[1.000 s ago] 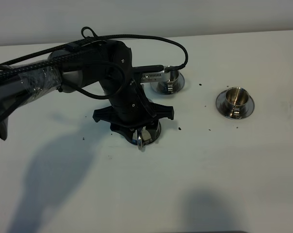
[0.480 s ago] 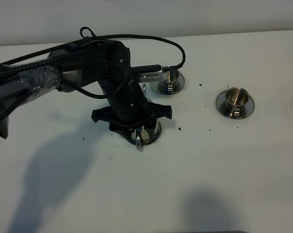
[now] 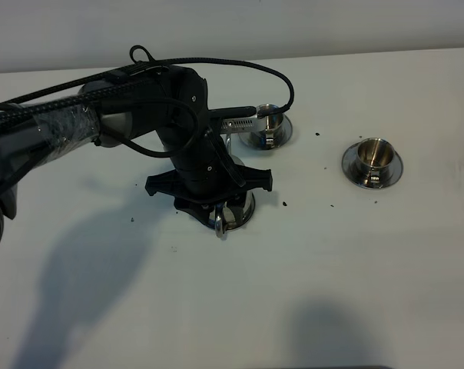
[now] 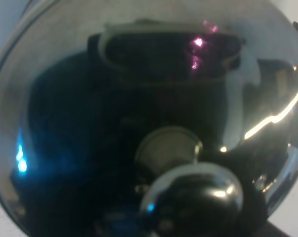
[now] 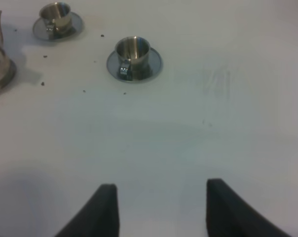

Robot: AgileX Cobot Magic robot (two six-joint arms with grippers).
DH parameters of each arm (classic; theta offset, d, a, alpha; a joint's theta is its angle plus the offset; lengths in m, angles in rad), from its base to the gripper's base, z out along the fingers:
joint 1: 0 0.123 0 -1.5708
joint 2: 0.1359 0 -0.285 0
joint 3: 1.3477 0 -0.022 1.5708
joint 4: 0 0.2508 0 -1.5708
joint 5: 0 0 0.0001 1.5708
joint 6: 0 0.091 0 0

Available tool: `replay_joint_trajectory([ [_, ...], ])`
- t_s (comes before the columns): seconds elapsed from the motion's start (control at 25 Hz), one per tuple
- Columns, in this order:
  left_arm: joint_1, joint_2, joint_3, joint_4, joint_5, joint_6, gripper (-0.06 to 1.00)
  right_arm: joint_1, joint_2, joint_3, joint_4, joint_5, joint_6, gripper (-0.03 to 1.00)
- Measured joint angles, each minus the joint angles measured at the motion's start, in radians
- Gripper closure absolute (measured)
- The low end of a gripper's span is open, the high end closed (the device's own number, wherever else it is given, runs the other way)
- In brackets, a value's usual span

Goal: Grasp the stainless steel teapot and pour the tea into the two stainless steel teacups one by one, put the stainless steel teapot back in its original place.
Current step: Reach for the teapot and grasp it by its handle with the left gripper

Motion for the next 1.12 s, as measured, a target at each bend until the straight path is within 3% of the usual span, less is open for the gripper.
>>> replay_joint_trajectory([
  [0.56,0.000,0.000,0.000,0.013,0.000,0.002,0.57,0.000,0.000,0.000,0.000,0.000,0.000,0.57],
  [0.88,0.000,0.011,-0.002,0.014,-0.009,0.005,0.72,0.000,0.000,0.000,0.000,0.000,0.000,0.57],
  [1.12,0.000,0.026,-0.008,0.014,-0.005,0.023,0.72,0.000,0.000,0.000,0.000,0.000,0.000,0.57],
])
